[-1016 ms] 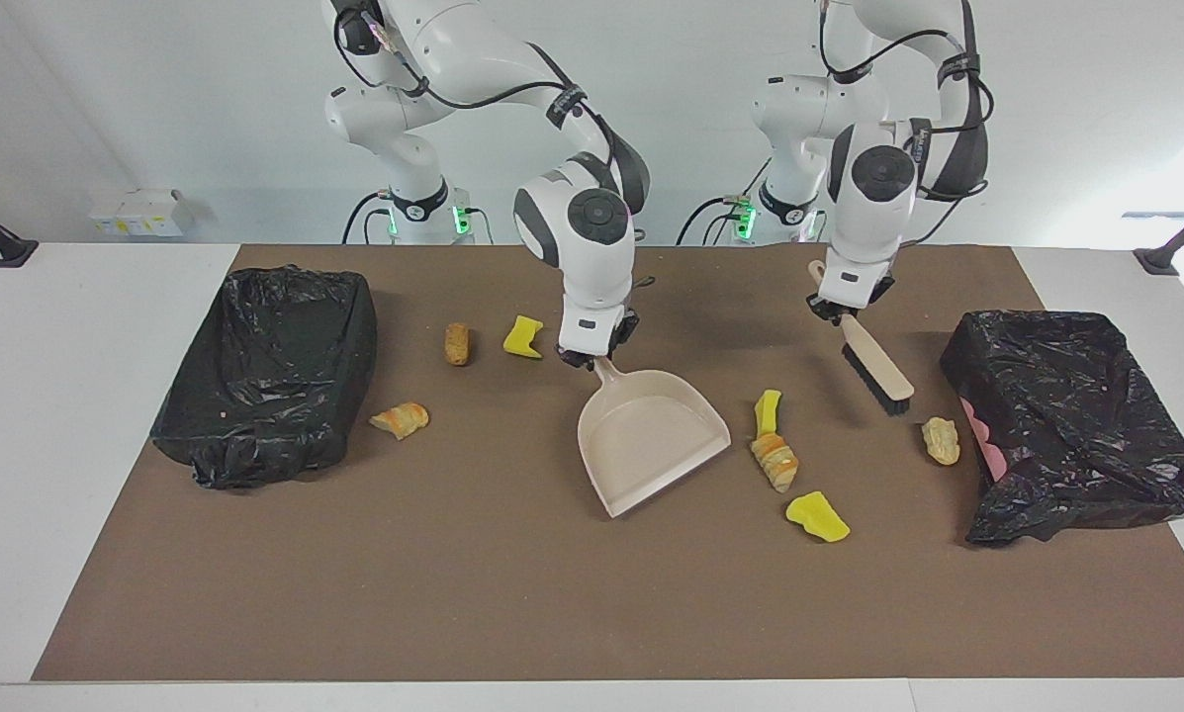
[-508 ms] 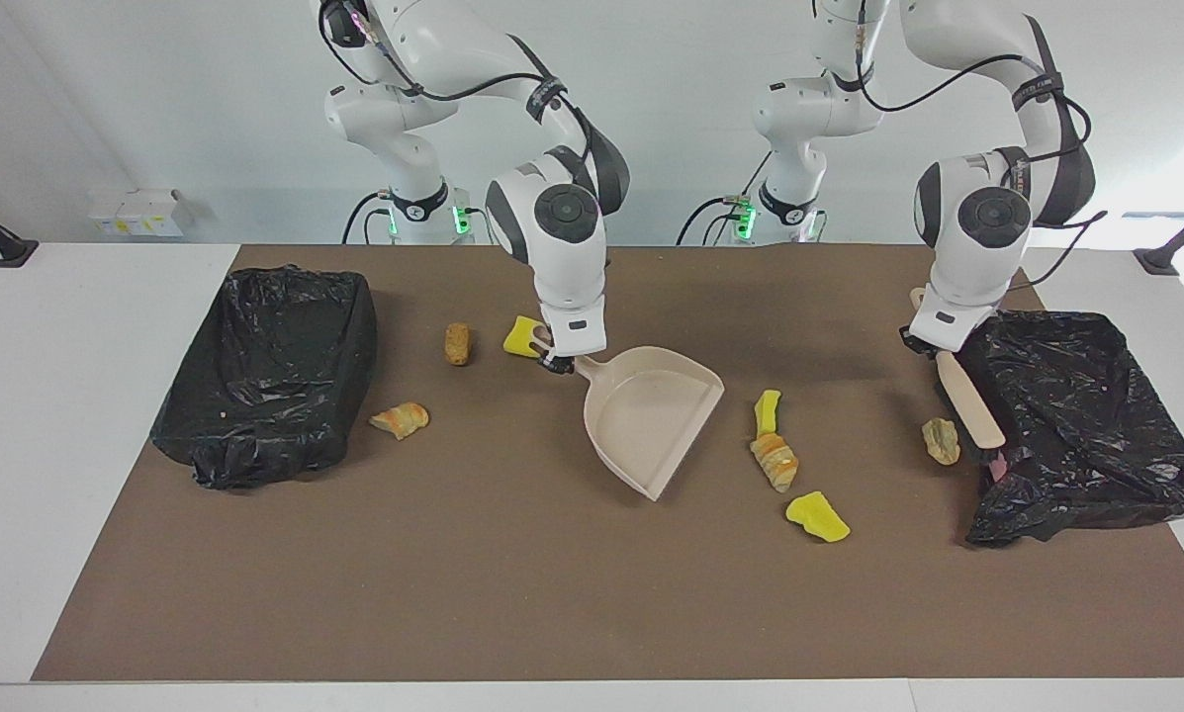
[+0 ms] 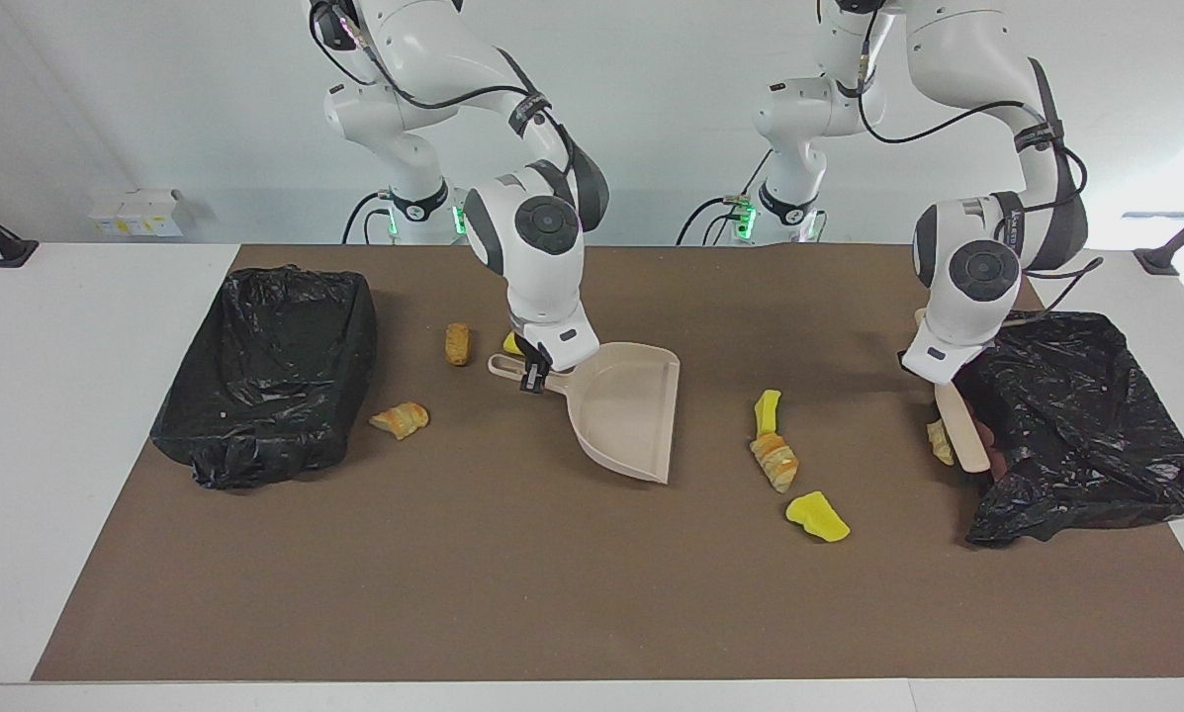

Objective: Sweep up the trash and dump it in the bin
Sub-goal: 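Lift the brush with the left gripper while the right gripper holds the dustpan, then sweep the bread and sponge pieces into the dustpan with the left gripper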

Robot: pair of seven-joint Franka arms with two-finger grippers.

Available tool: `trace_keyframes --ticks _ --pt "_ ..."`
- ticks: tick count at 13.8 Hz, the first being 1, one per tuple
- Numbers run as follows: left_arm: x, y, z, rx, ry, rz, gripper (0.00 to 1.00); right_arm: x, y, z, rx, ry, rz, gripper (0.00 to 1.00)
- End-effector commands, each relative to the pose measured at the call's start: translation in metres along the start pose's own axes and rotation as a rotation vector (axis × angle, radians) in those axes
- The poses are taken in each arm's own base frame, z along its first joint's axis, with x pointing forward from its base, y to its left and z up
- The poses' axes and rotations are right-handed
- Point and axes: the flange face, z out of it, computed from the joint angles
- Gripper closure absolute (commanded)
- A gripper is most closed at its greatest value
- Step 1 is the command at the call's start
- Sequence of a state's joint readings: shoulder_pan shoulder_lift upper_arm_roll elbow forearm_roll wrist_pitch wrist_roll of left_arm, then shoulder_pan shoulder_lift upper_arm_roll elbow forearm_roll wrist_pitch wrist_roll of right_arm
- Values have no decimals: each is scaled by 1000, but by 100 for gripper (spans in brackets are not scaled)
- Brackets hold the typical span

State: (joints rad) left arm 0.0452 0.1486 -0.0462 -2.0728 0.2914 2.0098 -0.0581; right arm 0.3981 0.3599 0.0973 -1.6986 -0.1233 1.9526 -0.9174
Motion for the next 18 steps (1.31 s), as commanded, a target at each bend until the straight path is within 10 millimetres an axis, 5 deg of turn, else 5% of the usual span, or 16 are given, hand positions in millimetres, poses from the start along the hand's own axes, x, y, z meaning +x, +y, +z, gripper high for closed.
trace_keyframes --ticks 1,4,6,9,13,16,18 --pt "-8 24 -3 -80 -34 59 100 9 4 0 -13 -24 -74 100" --pt "-8 49 -10 -197 -38 29 100 12 0 4 -28 -61 -101 100" --pt "-6 98 -25 -297 -21 39 100 14 -3 8 -27 -74 -113 100" --pt "-8 145 -44 -290 -14 1 100 14 -3 9 -28 -73 -115 100" --pt "7 115 -84 -316 34 -54 100 14 -4 11 -28 -73 -116 100" --pt "15 96 -65 -325 70 -58 100 14 -4 11 -29 -72 -116 100" --pt "20 108 -39 -322 85 -40 100 14 -4 12 -26 -75 -115 100"
